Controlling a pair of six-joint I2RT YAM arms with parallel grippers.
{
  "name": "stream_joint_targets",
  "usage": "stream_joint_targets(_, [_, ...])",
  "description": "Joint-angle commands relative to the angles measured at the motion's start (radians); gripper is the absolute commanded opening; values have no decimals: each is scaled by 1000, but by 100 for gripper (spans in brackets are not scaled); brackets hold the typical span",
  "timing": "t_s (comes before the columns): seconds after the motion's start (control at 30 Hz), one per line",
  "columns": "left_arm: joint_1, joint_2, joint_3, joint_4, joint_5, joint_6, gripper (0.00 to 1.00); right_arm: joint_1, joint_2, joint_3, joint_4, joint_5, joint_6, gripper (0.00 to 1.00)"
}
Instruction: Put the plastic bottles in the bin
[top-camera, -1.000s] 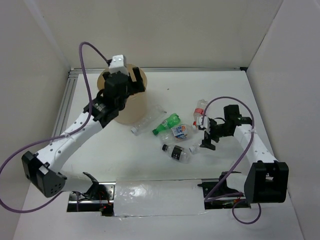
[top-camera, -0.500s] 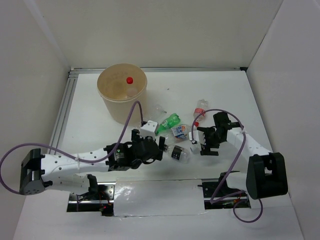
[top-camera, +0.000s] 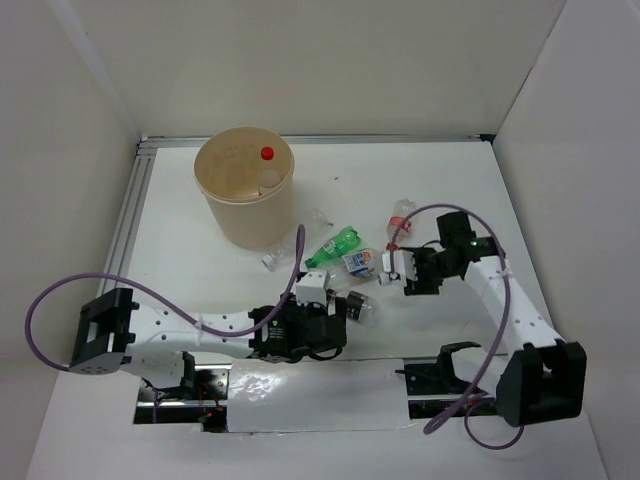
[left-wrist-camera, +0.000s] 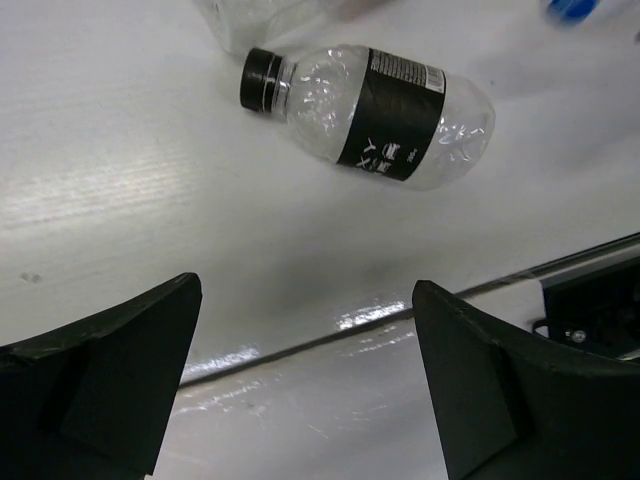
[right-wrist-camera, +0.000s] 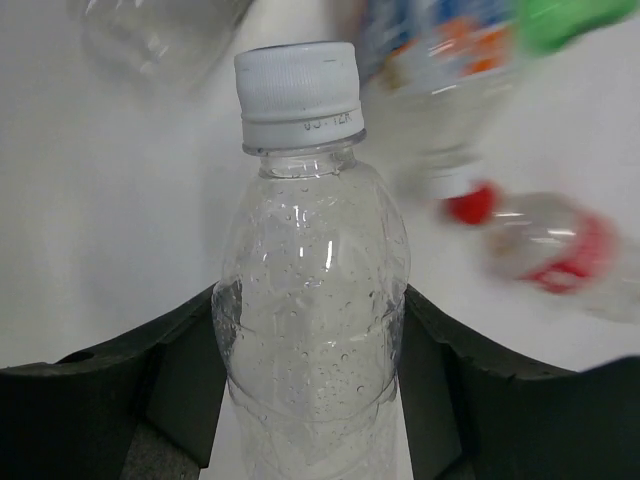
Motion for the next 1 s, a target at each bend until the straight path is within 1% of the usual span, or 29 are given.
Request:
stream_joint_targets(0.0, [-37,-22,16,-24,-2,-191,100,-5,-85,244,-194,-222,2,42])
stream_joint_targets(0.03, [-38,-37,1,-24,-2,-258,100,-5,-85,354,-194,-255,74,40])
stream_joint_targets(0.07, [-53,-56,-37,-24,-2,-291,100,-5,-70,405,-173,-287,120,40])
stream_joint_targets(0.1, [-64,-92,-59,-10,-2,-320,100,4,-61,448,-83,-353,180,40])
stream_joint_targets(0.13, [-64,-114,-83,3,11,-363,100,4,-45,514,-12,-385,343,40])
stream_joint_targets(0.17, [-64,-134,-137,48,11,-377,100,4,-36,538,70,-416,437,40])
stream_joint_targets(0.2, [-64,-168,-163,71,20,-391,100,18,-18,553,272,-468,646,40])
stream_joint_targets(0.23, [-64,-182,-188,94,30,-401,100,29,-2,576,377,-487,749,40])
stream_joint_targets(0.3, [-73,-193,-234,120,31,-428,100,91,45,611,569,-487,945,40])
stream_joint_targets(0.33, [-73,-203,-234,120,31,-437,100,122,111,637,697,-472,1080,40])
stream_joint_targets(0.37, [-87,-203,-245,120,31,-448,100,183,148,697,749,-458,1137,40])
stream_joint_targets(0.4, [-99,-203,-245,120,21,-448,100,210,181,723,799,-447,1191,40])
stream_joint_targets(0.43, [-99,-203,-245,120,21,-448,100,236,244,748,895,-432,1275,40])
stream_joint_targets(0.47, [-99,-203,-245,120,21,-448,100,295,274,798,939,-416,1312,40])
stream_joint_targets(0.5, [-110,-193,-245,120,21,-448,100,321,304,830,970,-401,1340,40])
stream_joint_targets(0.53, [-119,-182,-234,120,21,-448,100,349,370,867,1010,-373,1361,40])
stream_joint_targets(0.57, [-119,-182,-234,120,21,-457,100,371,404,939,1031,-373,1415,40])
stream_joint_targets(0.6, [-119,-182,-234,120,21,-457,100,409,436,975,1048,-373,1440,40])
stream_joint_targets(0.7, [-128,-170,-234,129,21,-480,100,466,550,1081,1112,-347,1526,41])
stream_joint_targets(0.9, [-137,-159,-243,138,12,-513,100,526,719,1212,1122,-336,1526,43])
stream_joint_targets(0.93, [-137,-159,-243,138,12,-514,100,526,737,1222,1122,-336,1538,45])
stream_joint_targets(0.97, [-137,-159,-243,154,12,-526,100,526,777,1222,1148,-336,1550,46])
